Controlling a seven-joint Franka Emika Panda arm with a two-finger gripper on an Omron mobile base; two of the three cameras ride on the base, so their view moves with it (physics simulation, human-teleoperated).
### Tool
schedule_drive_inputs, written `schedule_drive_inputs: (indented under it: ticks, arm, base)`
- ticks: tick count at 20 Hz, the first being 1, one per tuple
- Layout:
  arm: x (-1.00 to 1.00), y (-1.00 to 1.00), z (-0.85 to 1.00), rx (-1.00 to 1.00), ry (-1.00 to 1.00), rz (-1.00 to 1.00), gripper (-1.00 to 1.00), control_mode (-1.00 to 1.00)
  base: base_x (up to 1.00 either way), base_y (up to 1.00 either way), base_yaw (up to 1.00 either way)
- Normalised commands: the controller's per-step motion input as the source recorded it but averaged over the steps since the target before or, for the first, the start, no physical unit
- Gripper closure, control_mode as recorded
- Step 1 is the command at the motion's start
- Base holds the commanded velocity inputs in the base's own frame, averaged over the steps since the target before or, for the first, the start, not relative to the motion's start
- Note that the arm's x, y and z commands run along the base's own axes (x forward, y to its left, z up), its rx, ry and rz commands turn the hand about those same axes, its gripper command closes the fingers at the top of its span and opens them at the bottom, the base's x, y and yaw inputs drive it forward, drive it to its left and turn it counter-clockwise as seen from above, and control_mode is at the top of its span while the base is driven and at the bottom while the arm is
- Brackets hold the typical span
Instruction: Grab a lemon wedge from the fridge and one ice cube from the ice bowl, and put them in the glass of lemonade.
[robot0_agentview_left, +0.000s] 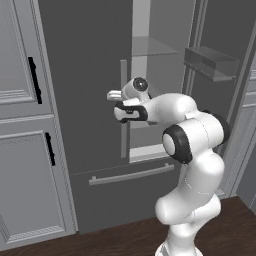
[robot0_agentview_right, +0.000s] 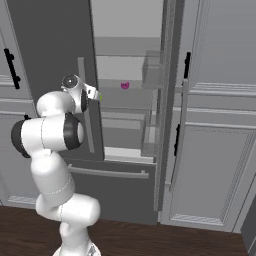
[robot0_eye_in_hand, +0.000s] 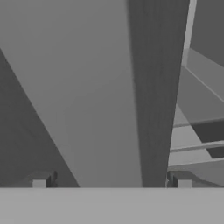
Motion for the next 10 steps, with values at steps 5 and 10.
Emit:
schedule_drive_inputs:
  ticks: [5, 10]
  arm:
    - [0.24, 0.32, 0.0, -0.02, 0.08, 0.0, 1.0, -1.0]
    - [0.16, 0.25, 0.0, -0.01, 0.07, 0.0, 1.0, -1.0]
  base:
    - [0.0, 0.0, 0.0]
    - [0.0, 0.0, 0.0]
